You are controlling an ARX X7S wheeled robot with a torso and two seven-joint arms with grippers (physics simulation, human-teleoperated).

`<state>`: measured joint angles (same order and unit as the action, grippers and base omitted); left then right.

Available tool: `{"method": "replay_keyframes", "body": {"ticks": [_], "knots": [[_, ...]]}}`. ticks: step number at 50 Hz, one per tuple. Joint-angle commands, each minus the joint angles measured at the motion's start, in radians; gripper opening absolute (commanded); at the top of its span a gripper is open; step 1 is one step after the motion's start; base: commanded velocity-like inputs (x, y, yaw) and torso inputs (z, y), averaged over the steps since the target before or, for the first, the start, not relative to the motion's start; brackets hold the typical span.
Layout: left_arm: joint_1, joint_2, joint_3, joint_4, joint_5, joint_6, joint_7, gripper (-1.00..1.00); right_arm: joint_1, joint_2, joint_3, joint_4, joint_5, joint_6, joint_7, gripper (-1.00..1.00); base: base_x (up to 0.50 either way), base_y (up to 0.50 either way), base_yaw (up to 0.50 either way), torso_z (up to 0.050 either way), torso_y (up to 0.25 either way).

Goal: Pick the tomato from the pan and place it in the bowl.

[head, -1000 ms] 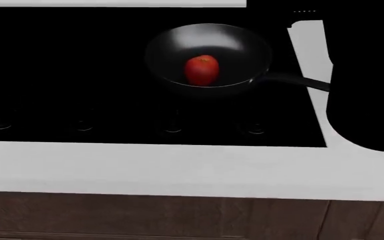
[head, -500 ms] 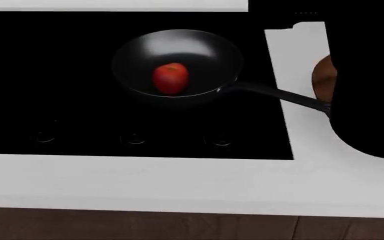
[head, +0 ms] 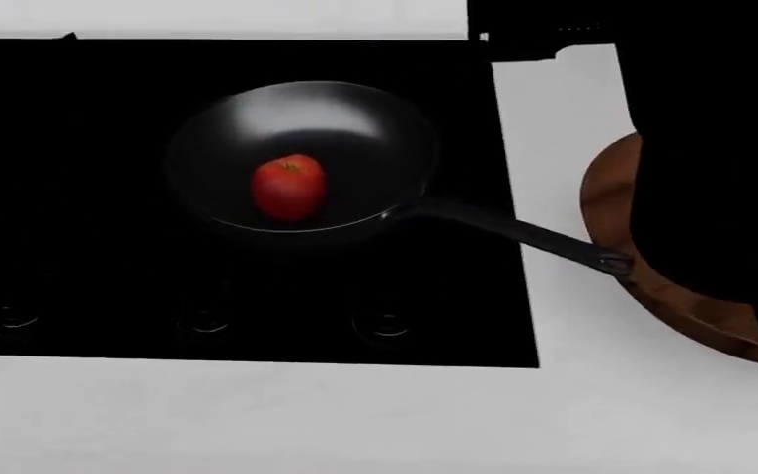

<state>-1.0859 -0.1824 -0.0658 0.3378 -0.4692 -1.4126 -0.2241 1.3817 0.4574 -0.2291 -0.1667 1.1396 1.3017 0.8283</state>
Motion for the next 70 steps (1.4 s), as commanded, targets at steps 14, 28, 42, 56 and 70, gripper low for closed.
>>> {"method": "replay_keyframes", "body": {"ticks": [14, 28, 42, 56, 70], "knots": [[0.004, 0.011, -0.016, 0.024, -0.006, -0.010, 0.013, 1.00, -0.033, -0.013, 0.023, -0.014, 0.000, -0.031, -0.040, 1.00, 0.41, 0.00, 0.00, 0.000, 0.001], [0.013, 0.006, -0.020, 0.020, -0.017, 0.002, 0.008, 1.00, -0.031, -0.015, 0.012, -0.006, 0.002, -0.038, -0.043, 1.00, 0.36, 0.00, 0.00, 0.000, 0.001], [0.018, -0.002, -0.029, 0.026, -0.031, -0.002, 0.002, 1.00, -0.020, -0.034, -0.015, 0.001, 0.012, -0.035, -0.052, 1.00, 0.20, 0.00, 0.00, 0.000, 0.001], [0.023, -0.004, -0.039, 0.035, -0.042, -0.013, -0.015, 1.00, 0.020, -0.126, -0.082, 0.103, 0.042, -0.083, -0.236, 1.00, 0.00, 0.00, 0.00, 0.000, 0.000], [0.039, -0.014, -0.031, -0.005, -0.033, 0.029, -0.020, 1.00, -0.003, -0.232, -0.086, 0.271, 0.123, -0.083, -0.304, 1.00, 0.00, 0.00, 0.00, 0.000, 0.000]]}}
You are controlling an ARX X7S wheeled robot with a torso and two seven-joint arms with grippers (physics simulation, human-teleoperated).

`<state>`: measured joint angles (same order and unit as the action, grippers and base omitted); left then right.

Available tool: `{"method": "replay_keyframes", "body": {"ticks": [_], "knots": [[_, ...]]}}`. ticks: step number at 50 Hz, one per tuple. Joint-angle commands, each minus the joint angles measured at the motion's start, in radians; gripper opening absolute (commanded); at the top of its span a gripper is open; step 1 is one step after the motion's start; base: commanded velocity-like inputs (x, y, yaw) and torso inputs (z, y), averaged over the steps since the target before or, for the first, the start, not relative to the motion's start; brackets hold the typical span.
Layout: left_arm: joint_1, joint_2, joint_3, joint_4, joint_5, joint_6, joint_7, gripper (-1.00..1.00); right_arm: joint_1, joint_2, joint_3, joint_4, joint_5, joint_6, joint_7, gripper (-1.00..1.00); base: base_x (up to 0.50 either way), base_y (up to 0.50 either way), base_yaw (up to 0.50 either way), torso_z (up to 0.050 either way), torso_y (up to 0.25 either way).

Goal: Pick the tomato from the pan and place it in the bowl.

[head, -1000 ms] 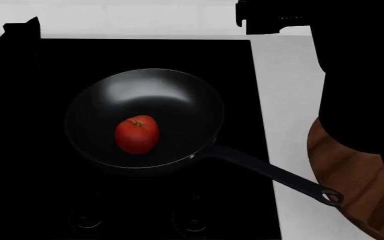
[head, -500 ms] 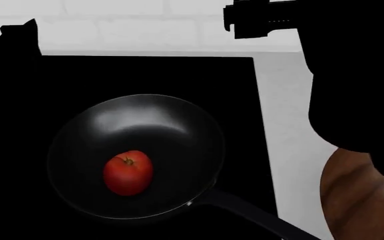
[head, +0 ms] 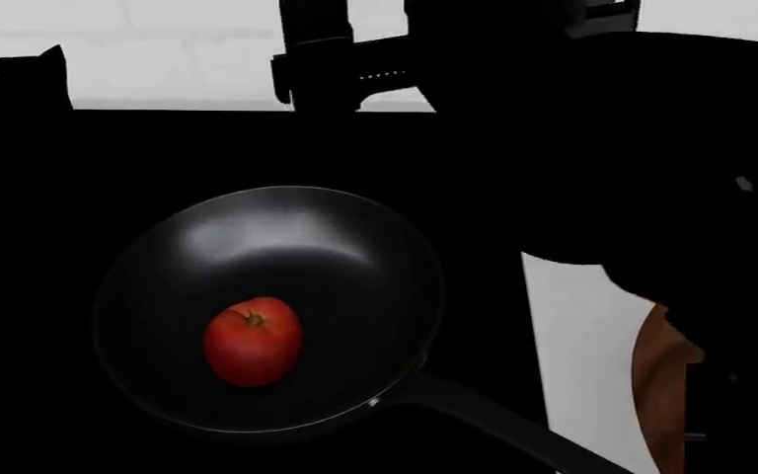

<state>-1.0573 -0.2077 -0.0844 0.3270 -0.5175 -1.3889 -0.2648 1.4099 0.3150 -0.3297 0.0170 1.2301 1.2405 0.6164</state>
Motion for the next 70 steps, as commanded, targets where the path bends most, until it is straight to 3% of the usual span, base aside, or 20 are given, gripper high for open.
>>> {"method": "replay_keyframes", "body": {"ticks": [1, 13, 28, 70], "knots": [[0.009, 0.011, -0.012, 0.005, 0.015, 0.005, 0.020, 1.00, -0.033, -0.098, 0.026, 0.110, 0.053, -0.016, -0.088, 1.00, 0.00, 0.00, 0.00, 0.000, 0.000], [0.023, 0.008, -0.010, 0.005, 0.015, 0.012, 0.005, 1.00, -0.054, -0.130, -0.042, 0.173, 0.049, 0.017, -0.101, 1.00, 0.00, 0.00, 0.00, 0.000, 0.000], [0.022, 0.008, -0.021, 0.026, 0.004, -0.013, -0.020, 1.00, -0.095, -0.139, -0.001, 0.193, 0.171, 0.069, -0.061, 1.00, 0.00, 0.00, 0.00, 0.000, 0.000], [0.060, -0.017, -0.008, -0.051, 0.005, 0.077, -0.018, 1.00, -0.124, -0.160, -0.157, 0.321, 0.062, -0.002, -0.218, 1.00, 0.00, 0.00, 0.00, 0.000, 0.000]]}}
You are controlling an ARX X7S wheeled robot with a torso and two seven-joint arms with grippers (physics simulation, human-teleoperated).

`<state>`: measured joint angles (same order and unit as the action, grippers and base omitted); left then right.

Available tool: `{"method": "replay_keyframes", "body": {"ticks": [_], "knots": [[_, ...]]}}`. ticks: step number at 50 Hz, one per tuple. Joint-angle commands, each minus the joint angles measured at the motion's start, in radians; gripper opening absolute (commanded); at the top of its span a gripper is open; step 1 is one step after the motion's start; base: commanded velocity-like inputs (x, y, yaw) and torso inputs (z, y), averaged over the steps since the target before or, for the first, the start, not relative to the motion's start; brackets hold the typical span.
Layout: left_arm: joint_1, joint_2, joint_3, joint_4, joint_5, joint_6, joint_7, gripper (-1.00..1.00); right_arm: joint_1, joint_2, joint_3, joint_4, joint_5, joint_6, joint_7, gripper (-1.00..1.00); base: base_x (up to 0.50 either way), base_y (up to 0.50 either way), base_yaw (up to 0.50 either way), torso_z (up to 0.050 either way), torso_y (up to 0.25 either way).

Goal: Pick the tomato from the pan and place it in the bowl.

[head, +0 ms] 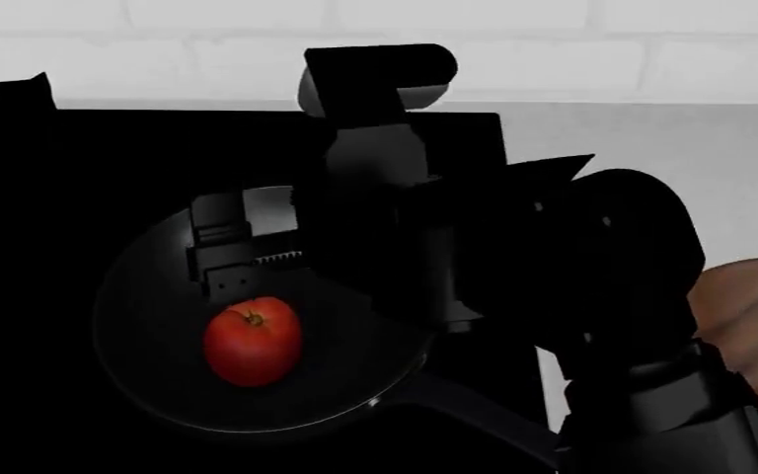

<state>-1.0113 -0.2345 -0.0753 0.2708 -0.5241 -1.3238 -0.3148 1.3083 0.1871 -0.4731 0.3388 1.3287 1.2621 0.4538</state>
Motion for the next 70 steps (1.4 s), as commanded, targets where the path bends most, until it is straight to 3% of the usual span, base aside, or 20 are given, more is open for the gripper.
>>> {"method": "replay_keyframes", "body": {"ticks": [1, 54, 70], "knots": [[0.017, 0.009, -0.017, 0.004, 0.012, 0.015, 0.032, 1.00, -0.023, -0.033, -0.018, 0.001, -0.039, -0.025, -0.059, 1.00, 0.00, 0.00, 0.00, 0.000, 0.000], [0.021, 0.002, 0.007, -0.047, 0.016, 0.044, -0.008, 1.00, -0.034, -0.012, -0.190, 0.021, -0.103, -0.073, -0.298, 1.00, 0.00, 0.00, 0.00, 0.000, 0.000], [0.031, 0.006, 0.039, -0.120, 0.040, 0.117, -0.001, 1.00, -0.041, -0.032, -0.254, 0.098, -0.149, -0.123, -0.395, 1.00, 0.00, 0.00, 0.00, 0.000, 0.000]]}}
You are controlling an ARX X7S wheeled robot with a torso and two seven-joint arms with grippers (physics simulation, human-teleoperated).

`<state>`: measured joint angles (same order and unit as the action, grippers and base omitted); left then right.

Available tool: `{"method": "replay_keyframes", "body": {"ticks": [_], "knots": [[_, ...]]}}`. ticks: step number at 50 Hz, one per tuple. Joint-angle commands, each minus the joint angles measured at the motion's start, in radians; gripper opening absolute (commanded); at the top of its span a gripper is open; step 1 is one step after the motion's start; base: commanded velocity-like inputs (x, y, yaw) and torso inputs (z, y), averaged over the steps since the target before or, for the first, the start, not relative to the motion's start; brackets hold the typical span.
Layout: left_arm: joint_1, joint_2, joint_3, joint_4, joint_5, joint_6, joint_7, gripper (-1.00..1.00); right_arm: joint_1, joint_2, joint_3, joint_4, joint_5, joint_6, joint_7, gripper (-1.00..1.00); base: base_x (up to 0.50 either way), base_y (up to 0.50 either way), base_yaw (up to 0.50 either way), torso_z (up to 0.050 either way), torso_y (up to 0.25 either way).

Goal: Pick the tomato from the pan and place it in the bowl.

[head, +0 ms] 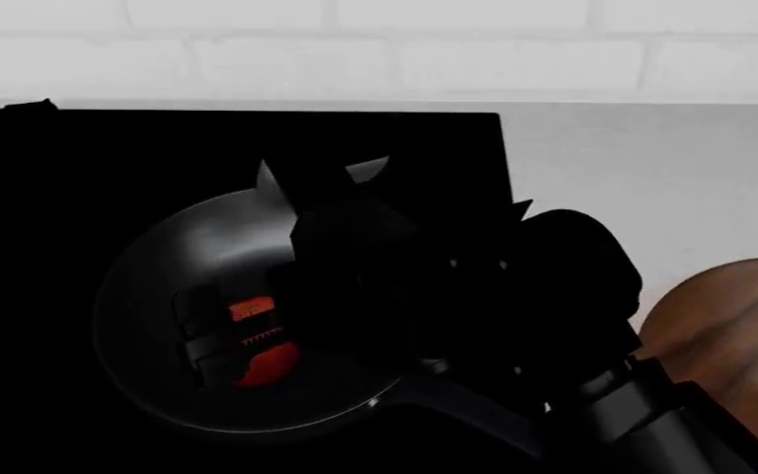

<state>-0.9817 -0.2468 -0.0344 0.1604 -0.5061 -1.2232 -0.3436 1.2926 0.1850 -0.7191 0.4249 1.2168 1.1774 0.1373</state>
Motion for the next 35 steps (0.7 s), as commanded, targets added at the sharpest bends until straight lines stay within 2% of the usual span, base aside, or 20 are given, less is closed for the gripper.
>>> {"method": "replay_keyframes", "body": {"ticks": [1, 33, 34, 35], "knots": [[0.003, 0.018, -0.001, -0.012, 0.022, 0.019, 0.029, 1.00, -0.026, -0.031, -0.009, 0.013, -0.036, -0.039, -0.079, 1.00, 0.00, 0.00, 0.00, 0.000, 0.000], [0.013, 0.016, 0.003, -0.047, 0.014, 0.054, 0.031, 1.00, -0.043, -0.026, -0.058, 0.013, -0.054, -0.067, -0.098, 1.00, 0.00, 0.00, 0.00, 0.000, 0.000], [0.015, 0.015, 0.003, -0.043, 0.013, 0.053, 0.030, 1.00, -0.044, -0.025, -0.059, 0.008, -0.055, -0.070, -0.095, -1.00, 0.00, 0.00, 0.00, 0.000, 0.000], [0.013, 0.015, 0.002, -0.043, 0.012, 0.051, 0.030, 1.00, -0.045, -0.023, -0.061, -0.001, -0.055, -0.070, -0.095, -1.00, 0.00, 0.00, 0.00, 0.000, 0.000]]}}
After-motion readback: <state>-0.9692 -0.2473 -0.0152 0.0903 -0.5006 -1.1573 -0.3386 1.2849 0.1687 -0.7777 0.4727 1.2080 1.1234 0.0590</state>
